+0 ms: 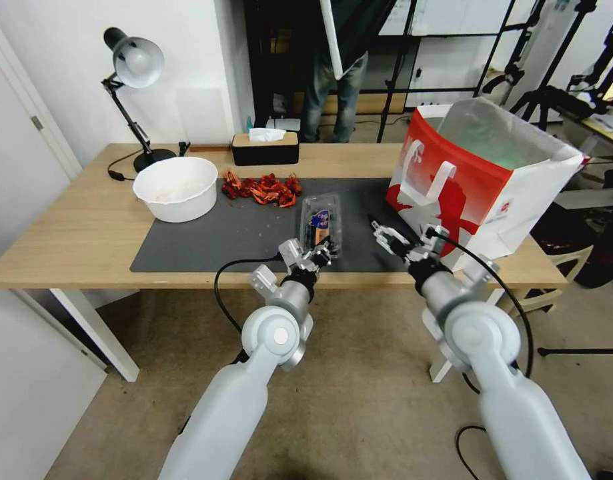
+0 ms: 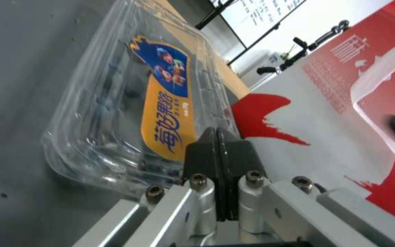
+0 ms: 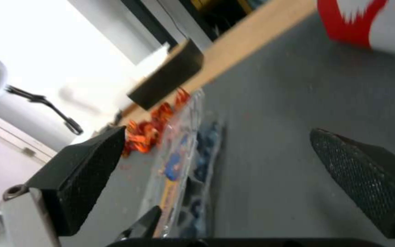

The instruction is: Close the takeout container lid, then place the container into the takeout bag.

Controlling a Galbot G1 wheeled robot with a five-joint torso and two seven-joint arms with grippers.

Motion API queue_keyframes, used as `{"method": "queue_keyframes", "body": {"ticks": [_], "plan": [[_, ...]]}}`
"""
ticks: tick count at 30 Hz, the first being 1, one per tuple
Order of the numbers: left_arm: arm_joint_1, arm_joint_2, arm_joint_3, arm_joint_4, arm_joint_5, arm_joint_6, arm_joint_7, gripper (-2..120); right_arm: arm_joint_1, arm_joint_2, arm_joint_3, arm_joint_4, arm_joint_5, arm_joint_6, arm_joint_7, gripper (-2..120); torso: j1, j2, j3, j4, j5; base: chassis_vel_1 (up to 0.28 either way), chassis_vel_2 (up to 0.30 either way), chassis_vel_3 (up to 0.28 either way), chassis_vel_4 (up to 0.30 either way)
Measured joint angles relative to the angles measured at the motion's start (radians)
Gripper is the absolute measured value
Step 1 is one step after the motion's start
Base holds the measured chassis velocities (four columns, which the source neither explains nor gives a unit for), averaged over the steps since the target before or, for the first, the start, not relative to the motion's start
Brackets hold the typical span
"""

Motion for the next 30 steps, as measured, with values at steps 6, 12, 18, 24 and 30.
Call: {"method": "queue_keyframes", "body": {"ticks": [6,12,18,24,30], "plan": [[0.004,0.006,0.003,-0.004,0.006,-0.001,0.000,0,0.069,-0.010,-0.027,-0.052,0.083,-0.076,0.077,100,0.000,0.000,0.000,0.0001,0.0000,0.000,0.000,0.000,0.000],[0.011,0.013,0.007,-0.004,0.007,-0.008,0.000,0,0.179,-0.009,-0.046,-0.128,0.198,-0.212,0.121,100,0.000,0.000,0.000,0.0001,-0.0001,0.000,0.000,0.000,0.000],[0.013,0.008,0.003,-0.007,0.007,-0.017,0.000,0,0.259,-0.005,-0.087,-0.193,0.218,-0.261,0.133,100,0.000,0.000,0.000,0.0002,0.0000,0.000,0.000,0.000,0.000],[0.023,0.017,-0.005,-0.015,0.005,-0.019,0.001,0,0.337,0.011,-0.125,-0.275,0.214,-0.300,0.140,100,0.000,0.000,0.000,0.0002,-0.0001,0.000,0.000,0.000,0.000],[0.027,0.028,-0.010,-0.017,0.002,-0.019,0.003,0,0.371,0.013,-0.162,-0.324,0.223,-0.302,0.140,100,0.000,0.000,0.000,0.0000,0.0000,0.000,0.000,0.000,0.000]]}}
